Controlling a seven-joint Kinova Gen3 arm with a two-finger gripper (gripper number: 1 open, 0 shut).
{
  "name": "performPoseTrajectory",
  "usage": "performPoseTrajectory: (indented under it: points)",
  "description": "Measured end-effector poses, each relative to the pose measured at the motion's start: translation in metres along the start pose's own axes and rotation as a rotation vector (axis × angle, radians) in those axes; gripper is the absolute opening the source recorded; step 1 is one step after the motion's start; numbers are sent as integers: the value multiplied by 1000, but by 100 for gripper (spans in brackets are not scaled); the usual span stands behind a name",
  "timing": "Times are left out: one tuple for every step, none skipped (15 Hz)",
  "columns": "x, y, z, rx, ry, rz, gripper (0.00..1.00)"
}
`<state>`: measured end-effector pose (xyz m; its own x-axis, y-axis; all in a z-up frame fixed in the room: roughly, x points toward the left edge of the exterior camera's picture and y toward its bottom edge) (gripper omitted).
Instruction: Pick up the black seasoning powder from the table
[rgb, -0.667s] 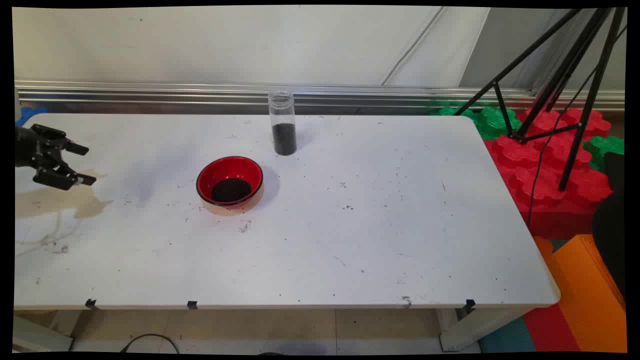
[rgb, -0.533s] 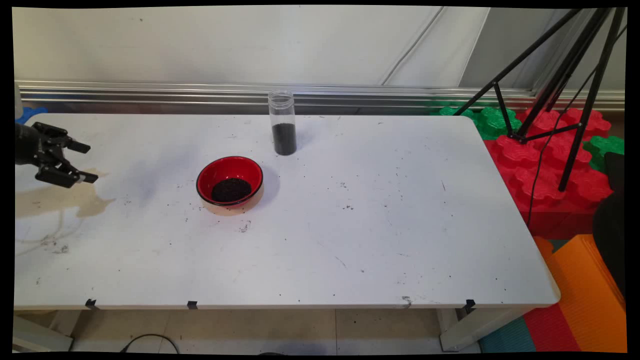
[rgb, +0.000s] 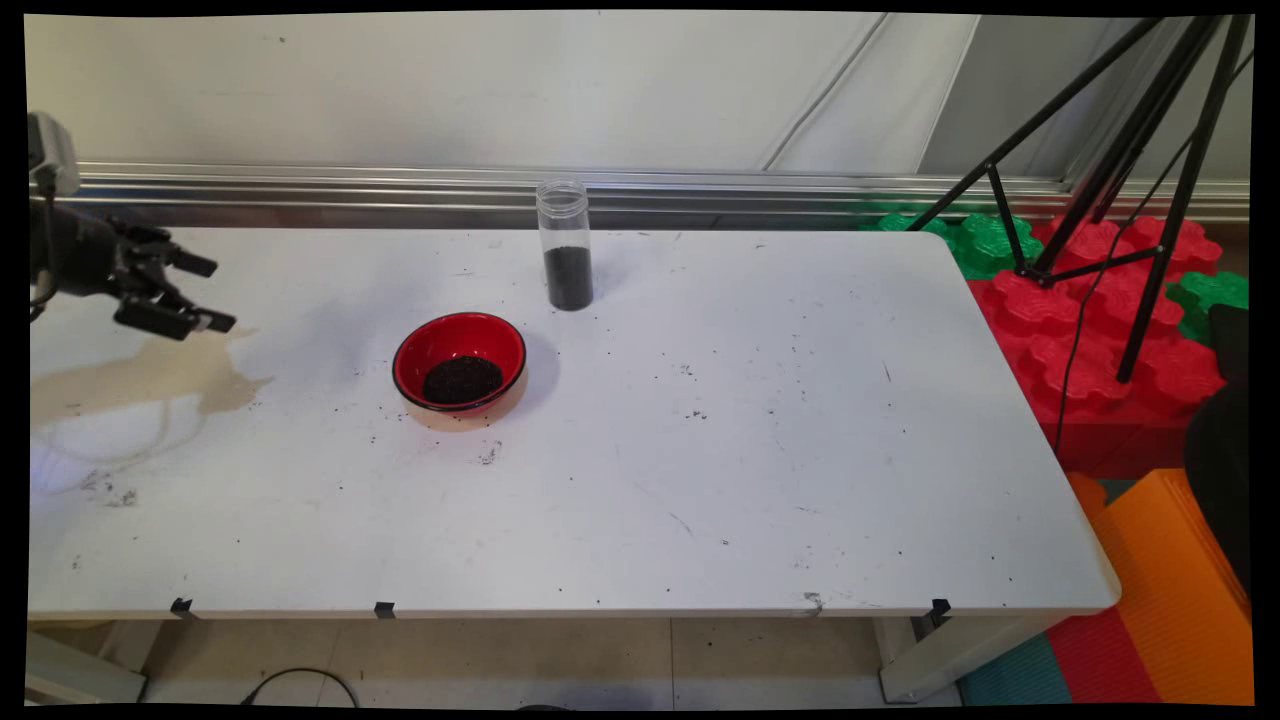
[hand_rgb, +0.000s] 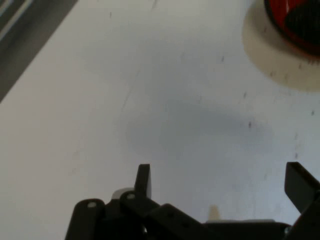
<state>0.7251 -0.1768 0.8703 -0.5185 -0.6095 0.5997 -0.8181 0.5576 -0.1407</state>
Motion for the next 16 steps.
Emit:
performPoseTrajectory:
  points:
    - [8, 0, 3, -7, 15, -1, 100]
    - [16, 0, 6, -15, 31, -1, 100]
    - [24, -1, 10, -23, 45, 2, 100]
    - [29, -1, 12, -27, 54, 3, 100]
    - [36, -1, 15, -35, 68, 5, 100]
    - [41, -2, 18, -40, 77, 8, 100]
    - [48, -3, 23, -48, 91, 11, 100]
    - [53, -4, 26, -54, 99, 13, 100]
    - [60, -5, 32, -63, 112, 19, 100]
    - [67, -6, 38, -73, 126, 26, 100]
    - [74, -8, 45, -83, 139, 35, 100]
    - [80, -9, 50, -91, 149, 43, 100]
    - [86, -11, 57, -100, 160, 53, 100]
    - [92, -13, 64, -108, 171, 66, 100]
    - [96, -15, 71, -116, 179, 78, 100]
    - [99, -16, 75, -120, 184, 87, 100]
